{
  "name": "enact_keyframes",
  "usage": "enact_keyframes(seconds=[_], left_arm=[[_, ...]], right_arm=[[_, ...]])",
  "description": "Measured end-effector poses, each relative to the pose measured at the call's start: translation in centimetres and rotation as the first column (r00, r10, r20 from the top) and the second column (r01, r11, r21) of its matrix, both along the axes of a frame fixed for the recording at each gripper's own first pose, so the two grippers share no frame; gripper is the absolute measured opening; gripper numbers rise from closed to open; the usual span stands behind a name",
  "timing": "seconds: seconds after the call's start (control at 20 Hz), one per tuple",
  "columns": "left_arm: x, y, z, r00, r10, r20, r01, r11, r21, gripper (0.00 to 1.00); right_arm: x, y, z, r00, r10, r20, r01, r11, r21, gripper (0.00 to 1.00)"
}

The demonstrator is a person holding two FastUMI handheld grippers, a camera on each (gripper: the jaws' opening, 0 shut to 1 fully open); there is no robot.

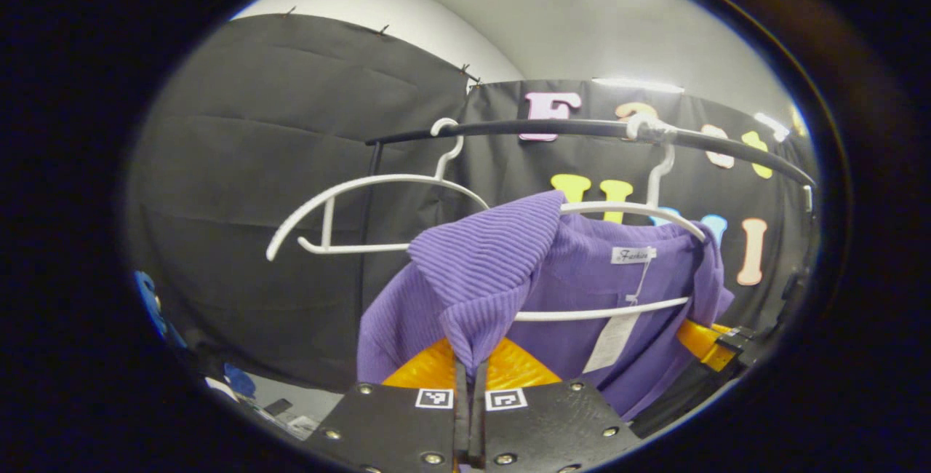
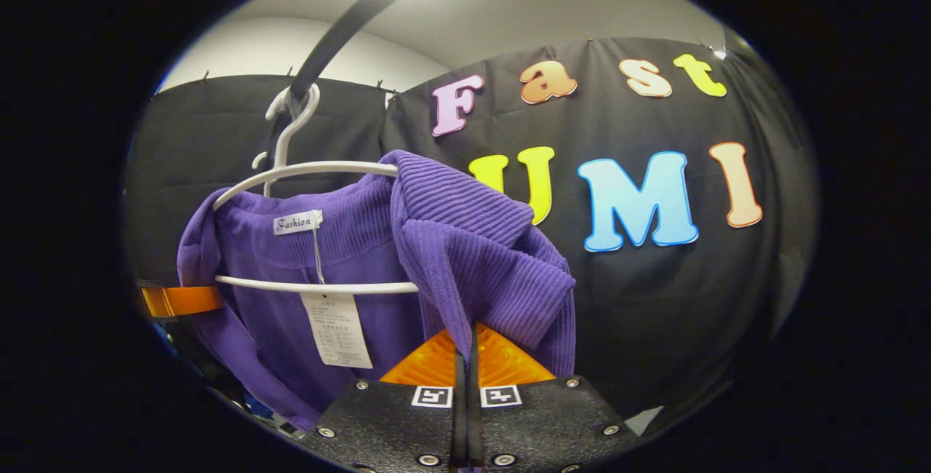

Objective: Grasp the clothes on the hanger with both hands and then place them into the laundry hamper below.

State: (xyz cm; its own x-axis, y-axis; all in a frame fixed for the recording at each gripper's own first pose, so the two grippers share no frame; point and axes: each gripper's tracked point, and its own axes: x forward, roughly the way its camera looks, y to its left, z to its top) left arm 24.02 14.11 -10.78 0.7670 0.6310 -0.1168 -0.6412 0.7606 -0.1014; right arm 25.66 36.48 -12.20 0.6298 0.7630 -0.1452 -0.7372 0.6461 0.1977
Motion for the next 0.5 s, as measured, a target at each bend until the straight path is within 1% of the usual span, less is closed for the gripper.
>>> enact_keyframes(seconds=[0.1, 0.2, 0.25, 0.3, 0.35, 0.45, 0.5], left_arm=[[-0.8, -0.5, 0.1, 1.0, 0.021, 0.005, -0.021, 1.0, 0.004, 0.01], [-1.1, -0.3, 0.5, 0.998, 0.05, 0.031, -0.05, 0.999, 0.012, 0.01], [-1.5, -0.4, 1.0, 0.997, 0.063, 0.052, -0.064, 0.998, 0.008, 0.05], [-2.0, -0.4, 1.6, 0.994, 0.077, 0.077, -0.078, 0.997, 0.007, 0.05], [-2.7, -0.4, 2.3, 0.992, 0.087, 0.094, -0.088, 0.996, 0.014, 0.01], [-3.7, -0.2, 3.5, 0.99, 0.093, 0.103, -0.096, 0.995, 0.03, 0.01], [-3.8, -0.2, 4.2, 0.99, 0.089, 0.113, -0.092, 0.995, 0.027, 0.05]], right_arm=[[1.5, -0.8, 0.2, 1.0, 0.004, 0.017, -0.004, 1.0, 0.0, 0.0], [2.4, -1.5, 0.8, 0.999, -0.019, 0.046, 0.019, 1.0, 0.006, 0.0], [2.5, -1.9, 1.0, 0.998, -0.034, 0.054, 0.034, 0.999, 0.011, 0.0], [2.4, -2.4, 1.2, 0.997, -0.049, 0.059, 0.049, 0.999, 0.017, 0.0], [2.5, -3.0, 1.4, 0.997, -0.056, 0.062, 0.055, 0.998, 0.022, 0.0], [3.4, -4.1, 2.2, 0.993, -0.079, 0.091, 0.077, 0.997, 0.03, 0.0], [3.9, -4.5, 2.6, 0.989, -0.092, 0.112, 0.089, 0.996, 0.031, 0.0]])
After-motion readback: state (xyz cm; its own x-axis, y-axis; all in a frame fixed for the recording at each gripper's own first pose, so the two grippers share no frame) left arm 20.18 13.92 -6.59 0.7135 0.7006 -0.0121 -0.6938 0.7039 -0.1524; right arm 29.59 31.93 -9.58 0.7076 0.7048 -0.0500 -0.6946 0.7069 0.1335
